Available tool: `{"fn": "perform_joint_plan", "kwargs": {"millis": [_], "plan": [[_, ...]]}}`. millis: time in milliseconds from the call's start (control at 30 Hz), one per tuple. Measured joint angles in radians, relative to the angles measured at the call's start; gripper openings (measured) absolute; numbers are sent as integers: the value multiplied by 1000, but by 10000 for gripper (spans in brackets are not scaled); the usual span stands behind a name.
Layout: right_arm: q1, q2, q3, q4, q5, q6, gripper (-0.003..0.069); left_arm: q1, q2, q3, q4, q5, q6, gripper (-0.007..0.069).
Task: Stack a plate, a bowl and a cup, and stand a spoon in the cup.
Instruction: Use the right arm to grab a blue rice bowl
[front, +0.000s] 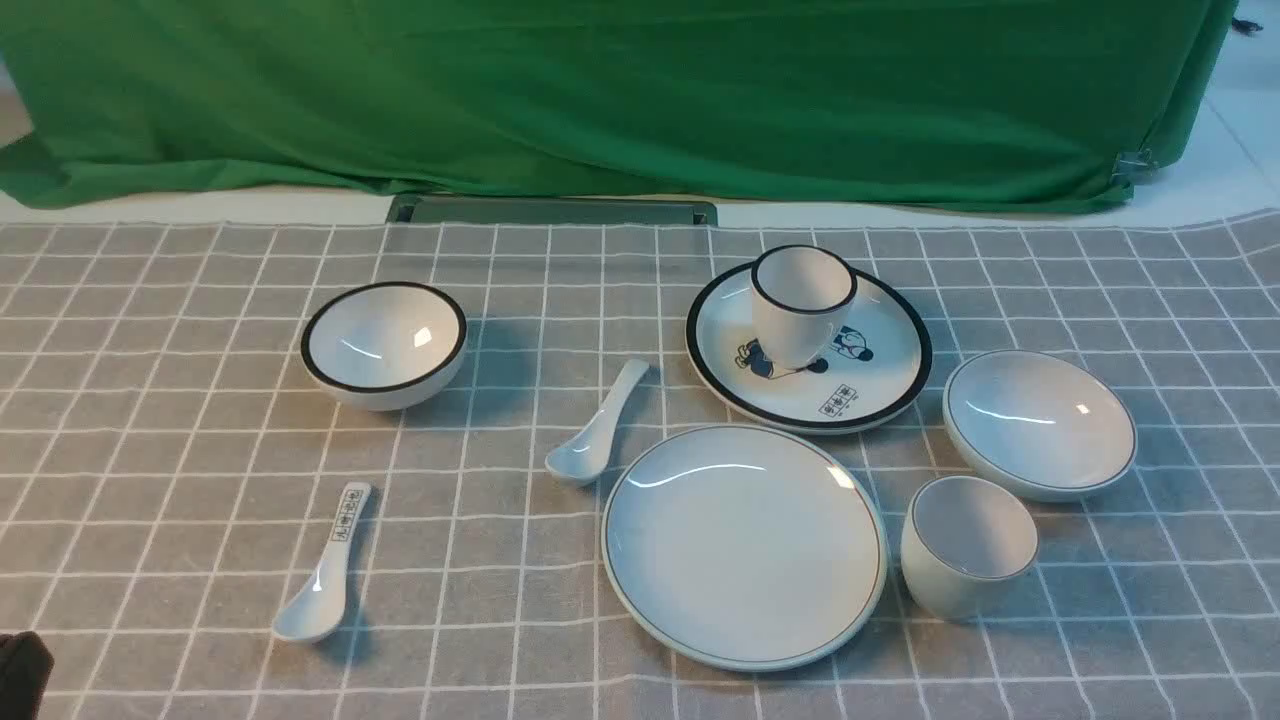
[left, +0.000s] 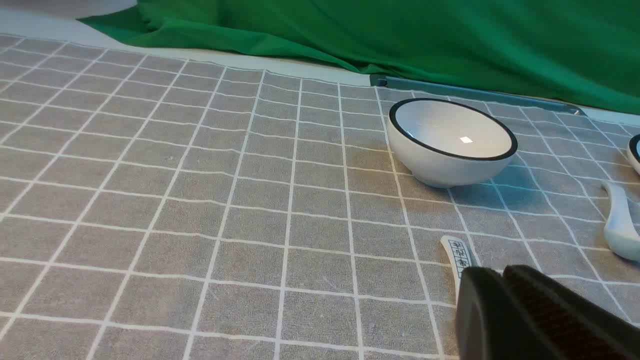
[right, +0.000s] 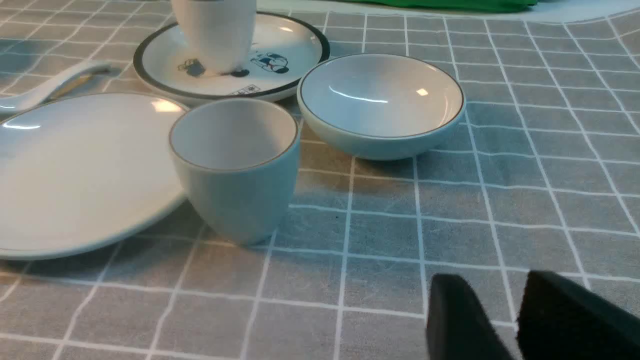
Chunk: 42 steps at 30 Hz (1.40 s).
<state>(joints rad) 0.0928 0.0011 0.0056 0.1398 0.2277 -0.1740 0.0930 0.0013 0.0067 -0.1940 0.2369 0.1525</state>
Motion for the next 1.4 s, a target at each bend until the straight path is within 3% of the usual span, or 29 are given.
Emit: {"fn": "perform_joint_plan", "kwargs": {"millis": [1067,1100,1233,1333,1400], "plan": [[0,0,0,0,0,0,242,0,0,0,-3,-15,-1,17],[0,0,0,0,0,0,242,0,0,0,-22,-33,-6,17],[0,0,0,0,0,0,242,0,0,0,-320,-152,-80,17],[0,0,0,0,0,0,242,0,0,0,-475,-225,-120,17],[0,0,0,0,0,0,242,0,0,0,-492,-246,-127,17]]}}
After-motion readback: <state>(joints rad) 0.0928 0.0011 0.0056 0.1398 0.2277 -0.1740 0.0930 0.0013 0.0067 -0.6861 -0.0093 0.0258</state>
